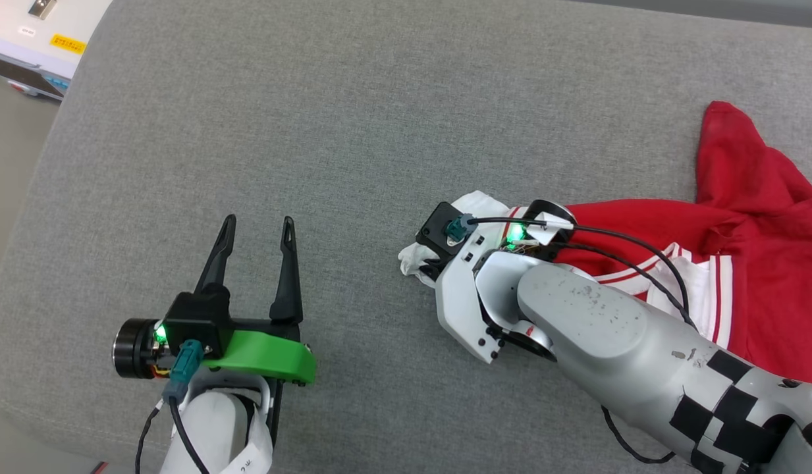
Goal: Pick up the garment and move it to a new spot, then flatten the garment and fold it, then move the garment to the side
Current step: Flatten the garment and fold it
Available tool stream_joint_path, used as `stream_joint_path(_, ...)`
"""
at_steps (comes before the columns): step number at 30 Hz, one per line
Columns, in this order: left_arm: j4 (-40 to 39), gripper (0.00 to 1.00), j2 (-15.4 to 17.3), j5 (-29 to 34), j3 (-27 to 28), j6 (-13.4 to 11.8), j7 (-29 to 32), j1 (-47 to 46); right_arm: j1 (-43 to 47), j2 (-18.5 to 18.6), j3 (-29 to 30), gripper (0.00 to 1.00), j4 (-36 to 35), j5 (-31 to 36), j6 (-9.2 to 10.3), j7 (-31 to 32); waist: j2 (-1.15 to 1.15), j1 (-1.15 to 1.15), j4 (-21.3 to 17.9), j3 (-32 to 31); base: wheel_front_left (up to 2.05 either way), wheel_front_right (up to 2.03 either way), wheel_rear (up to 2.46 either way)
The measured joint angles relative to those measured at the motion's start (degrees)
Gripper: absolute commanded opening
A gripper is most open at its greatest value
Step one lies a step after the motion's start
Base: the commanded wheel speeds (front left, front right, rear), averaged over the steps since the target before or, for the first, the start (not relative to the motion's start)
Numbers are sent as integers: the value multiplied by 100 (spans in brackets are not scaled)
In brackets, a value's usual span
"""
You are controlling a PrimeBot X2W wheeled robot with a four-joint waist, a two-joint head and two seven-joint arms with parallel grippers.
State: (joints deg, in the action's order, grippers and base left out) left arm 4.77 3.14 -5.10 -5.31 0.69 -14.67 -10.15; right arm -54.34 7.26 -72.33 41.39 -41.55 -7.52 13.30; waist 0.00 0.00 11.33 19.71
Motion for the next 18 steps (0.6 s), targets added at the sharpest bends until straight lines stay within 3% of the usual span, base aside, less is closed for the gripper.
stream_joint_path(3,34,100,0,0,-8,-3,0,-15,-6,-47,-4,0,88,-34,0,-81,0,0,2,4,0,0,0)
stream_joint_path(4,42,100,0,0,-8,-16,0,-23,-7,-53,-15,18,100,-55,0,-178,0,0,-7,-11,0,0,0)
stream_joint_path(5,51,100,0,0,-4,-18,0,-24,-7,-48,-33,78,112,-69,0,-294,0,0,-17,-35,0,0,0)
stream_joint_path(6,57,100,-1,1,1,-19,0,-24,-6,-43,-46,100,112,-92,0,-409,0,0,-27,-61,0,0,0)
stream_joint_path(13,56,100,-1,63,153,-16,0,72,36,314,22,100,-243,-209,-1,-1755,0,0,-149,-365,0,0,0)
stream_joint_path(18,1,100,0,126,249,3,0,279,356,801,683,100,-664,-199,-1,-2491,0,0,-291,-630,0,0,0)
